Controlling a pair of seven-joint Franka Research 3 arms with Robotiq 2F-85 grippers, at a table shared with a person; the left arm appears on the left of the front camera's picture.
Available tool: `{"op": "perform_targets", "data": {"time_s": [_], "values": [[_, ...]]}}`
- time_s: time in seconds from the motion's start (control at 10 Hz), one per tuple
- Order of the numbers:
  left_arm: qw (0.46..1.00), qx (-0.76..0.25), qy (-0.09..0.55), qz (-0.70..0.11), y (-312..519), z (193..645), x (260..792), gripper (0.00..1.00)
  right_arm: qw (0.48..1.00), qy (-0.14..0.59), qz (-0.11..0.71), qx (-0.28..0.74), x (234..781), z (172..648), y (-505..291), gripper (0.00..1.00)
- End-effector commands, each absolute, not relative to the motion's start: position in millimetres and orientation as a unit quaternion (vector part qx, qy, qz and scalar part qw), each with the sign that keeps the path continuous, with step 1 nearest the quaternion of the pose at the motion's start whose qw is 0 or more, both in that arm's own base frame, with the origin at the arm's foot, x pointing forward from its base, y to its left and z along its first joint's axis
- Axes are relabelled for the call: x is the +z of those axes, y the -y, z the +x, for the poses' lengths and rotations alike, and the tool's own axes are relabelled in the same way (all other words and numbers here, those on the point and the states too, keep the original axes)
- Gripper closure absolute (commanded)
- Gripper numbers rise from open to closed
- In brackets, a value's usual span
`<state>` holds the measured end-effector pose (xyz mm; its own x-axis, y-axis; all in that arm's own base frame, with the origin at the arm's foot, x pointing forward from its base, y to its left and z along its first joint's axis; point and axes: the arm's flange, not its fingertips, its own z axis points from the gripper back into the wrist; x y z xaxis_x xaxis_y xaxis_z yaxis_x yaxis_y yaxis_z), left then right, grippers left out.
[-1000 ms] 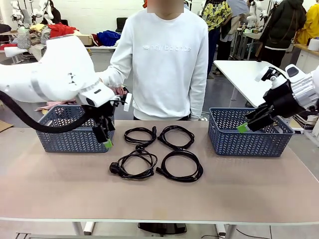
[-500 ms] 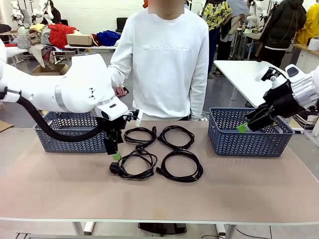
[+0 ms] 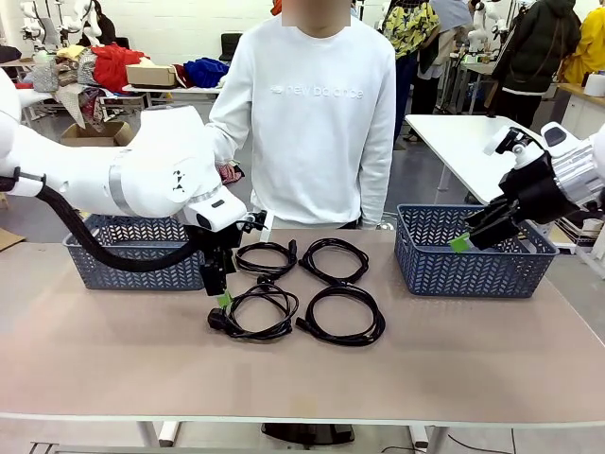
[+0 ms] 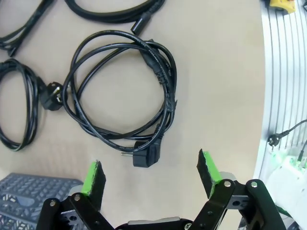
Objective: Organize the cables according to human instructions.
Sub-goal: Pick up a bundle of cables and place it in the basket indicated by the human.
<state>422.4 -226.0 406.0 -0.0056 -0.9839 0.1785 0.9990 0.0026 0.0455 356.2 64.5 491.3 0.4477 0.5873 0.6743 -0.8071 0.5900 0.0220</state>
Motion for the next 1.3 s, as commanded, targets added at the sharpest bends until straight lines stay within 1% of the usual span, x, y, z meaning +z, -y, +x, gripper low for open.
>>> {"op": "perform_targets", "data": {"time_s": [0.0, 0.3, 0.7, 1.2], "values": [[0.699, -0.709, 0.074, -0.050, 229.0, 421.4, 402.0, 0.00, 0.829, 0.322, 0.178, 0.422, 490.3, 358.3, -62.6, 0.00], [0.701, -0.706, 0.083, -0.052, 233.2, 419.2, 396.4, 0.00, 0.829, 0.322, 0.178, 0.422, 490.3, 358.3, -62.6, 0.00], [0.685, -0.722, 0.064, -0.064, 252.9, 416.7, 362.7, 0.00, 0.829, 0.322, 0.178, 0.422, 490.3, 358.3, -62.6, 0.00], [0.674, -0.735, 0.045, -0.054, 266.7, 411.8, 333.3, 0.00, 0.829, 0.322, 0.178, 0.422, 490.3, 358.3, -62.6, 0.00]]}}
